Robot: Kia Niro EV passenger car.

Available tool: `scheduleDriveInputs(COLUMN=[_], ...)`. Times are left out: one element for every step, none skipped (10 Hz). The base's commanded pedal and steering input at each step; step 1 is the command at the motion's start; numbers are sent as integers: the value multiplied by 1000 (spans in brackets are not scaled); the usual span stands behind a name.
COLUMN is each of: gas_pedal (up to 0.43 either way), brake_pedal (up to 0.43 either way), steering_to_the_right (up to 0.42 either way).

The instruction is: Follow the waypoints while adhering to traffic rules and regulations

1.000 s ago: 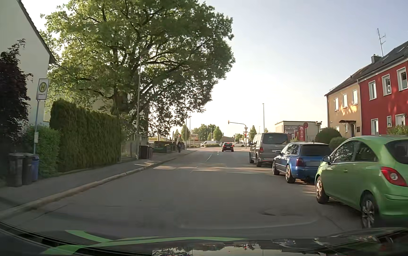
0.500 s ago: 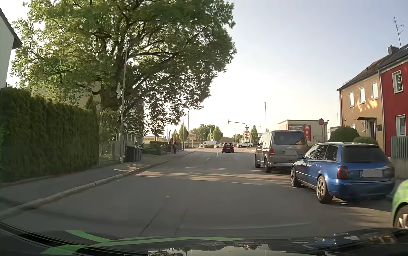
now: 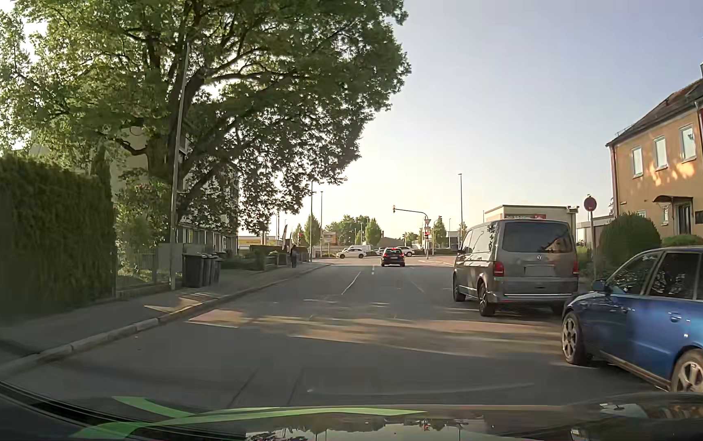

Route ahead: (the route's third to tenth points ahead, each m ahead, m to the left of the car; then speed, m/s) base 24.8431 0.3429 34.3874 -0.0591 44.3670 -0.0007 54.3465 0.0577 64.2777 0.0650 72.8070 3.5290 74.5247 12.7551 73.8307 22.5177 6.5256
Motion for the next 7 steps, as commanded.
scheduleDriveInputs(gas_pedal=[8, 8, 8, 8, 8, 8, 8], brake_pedal=[0, 0, 0, 0, 0, 0, 0], steering_to_the_right=[-1, -1, -1, -1, 1, 2, 2])
